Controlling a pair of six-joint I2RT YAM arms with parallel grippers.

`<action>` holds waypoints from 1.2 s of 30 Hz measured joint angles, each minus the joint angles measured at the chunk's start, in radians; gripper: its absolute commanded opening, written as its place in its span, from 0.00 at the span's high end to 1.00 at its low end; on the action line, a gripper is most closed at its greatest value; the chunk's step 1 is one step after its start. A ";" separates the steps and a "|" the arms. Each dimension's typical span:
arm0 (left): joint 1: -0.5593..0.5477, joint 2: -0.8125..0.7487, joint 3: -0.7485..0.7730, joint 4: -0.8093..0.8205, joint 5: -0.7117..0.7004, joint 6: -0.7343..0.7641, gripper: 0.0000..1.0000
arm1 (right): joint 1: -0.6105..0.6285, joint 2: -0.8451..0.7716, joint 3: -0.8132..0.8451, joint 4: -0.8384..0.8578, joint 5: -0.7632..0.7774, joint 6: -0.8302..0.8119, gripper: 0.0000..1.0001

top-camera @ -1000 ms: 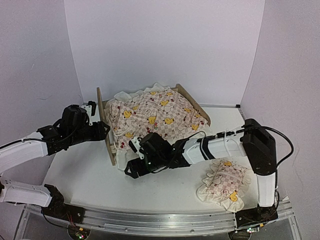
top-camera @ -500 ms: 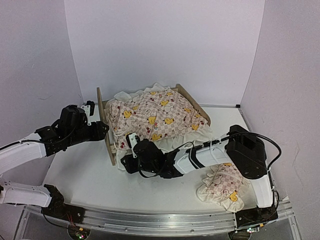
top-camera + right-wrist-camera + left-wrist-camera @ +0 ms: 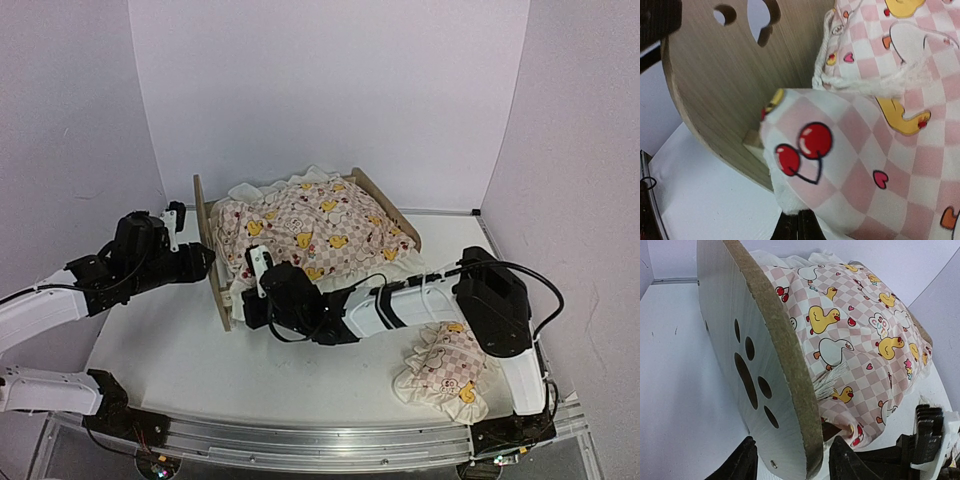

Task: Set up the pet bed

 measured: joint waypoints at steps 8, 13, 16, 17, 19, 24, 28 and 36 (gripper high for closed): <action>0.000 -0.093 0.008 -0.073 0.000 0.093 0.38 | -0.079 0.021 0.226 -0.064 -0.137 -0.035 1.00; 0.000 -0.148 0.120 -0.129 0.012 0.160 0.47 | -0.136 0.088 0.307 -0.106 -0.339 -0.048 0.96; 0.002 -0.129 0.174 -0.121 0.027 0.164 0.47 | -0.156 0.188 0.440 -0.205 -0.433 -0.058 0.94; 0.002 -0.121 0.178 -0.120 0.029 0.163 0.47 | -0.157 0.208 0.465 -0.235 -0.440 -0.057 0.91; 0.002 -0.098 0.179 -0.121 0.036 0.160 0.48 | -0.154 0.226 0.496 -0.285 -0.442 -0.048 0.84; 0.002 -0.032 0.178 -0.122 0.084 0.143 0.52 | -0.147 0.209 0.507 -0.359 -0.440 0.008 0.72; 0.002 -0.032 0.178 -0.120 0.116 0.139 0.53 | -0.145 0.177 0.498 -0.423 -0.457 0.058 0.69; 0.002 -0.039 0.153 -0.113 0.133 0.136 0.54 | -0.145 0.084 0.468 -0.509 -0.488 0.108 0.56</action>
